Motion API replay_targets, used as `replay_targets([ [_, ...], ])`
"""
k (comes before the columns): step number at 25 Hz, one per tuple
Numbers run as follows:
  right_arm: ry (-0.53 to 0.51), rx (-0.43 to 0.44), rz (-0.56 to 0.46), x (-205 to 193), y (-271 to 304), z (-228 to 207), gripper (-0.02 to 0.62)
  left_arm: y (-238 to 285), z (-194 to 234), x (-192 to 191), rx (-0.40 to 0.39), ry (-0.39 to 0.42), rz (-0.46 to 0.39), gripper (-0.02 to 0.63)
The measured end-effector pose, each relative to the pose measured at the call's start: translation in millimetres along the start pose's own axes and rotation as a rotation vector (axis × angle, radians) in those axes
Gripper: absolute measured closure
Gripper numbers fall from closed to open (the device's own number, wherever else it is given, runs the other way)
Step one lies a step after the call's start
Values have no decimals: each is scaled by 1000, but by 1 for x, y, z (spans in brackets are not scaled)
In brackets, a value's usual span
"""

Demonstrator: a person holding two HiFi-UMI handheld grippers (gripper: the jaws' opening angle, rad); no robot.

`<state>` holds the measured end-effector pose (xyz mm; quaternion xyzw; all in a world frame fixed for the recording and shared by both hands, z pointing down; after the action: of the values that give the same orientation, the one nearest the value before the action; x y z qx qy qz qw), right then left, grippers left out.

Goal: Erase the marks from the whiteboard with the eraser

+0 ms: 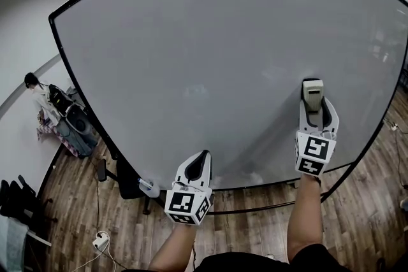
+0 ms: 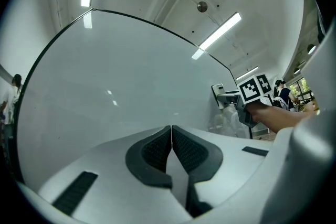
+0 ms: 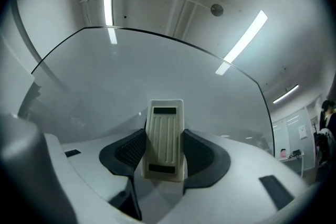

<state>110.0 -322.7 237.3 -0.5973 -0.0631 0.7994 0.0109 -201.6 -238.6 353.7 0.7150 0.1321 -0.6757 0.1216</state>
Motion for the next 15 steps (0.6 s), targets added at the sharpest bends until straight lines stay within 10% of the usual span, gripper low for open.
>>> replay_targets([
  [7,-2,-39,21,-8,-3,-28,348,-3,-20,8,-18,-17,-16,584],
  [15,-2,165,-86,-3,-51,7,348,-1,-24,4,-31,-18,-12,584],
])
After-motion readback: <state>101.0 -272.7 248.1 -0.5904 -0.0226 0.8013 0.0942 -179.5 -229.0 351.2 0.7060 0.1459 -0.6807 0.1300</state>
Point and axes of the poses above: the fingertips, and each gripper's own axes: y forward along the fingers, z to its left, x out of its top, the point moved 4 cm from there along -y, backward along the fingers, and after that the axes turned 13 degrees about z, right-handed, at the moved point
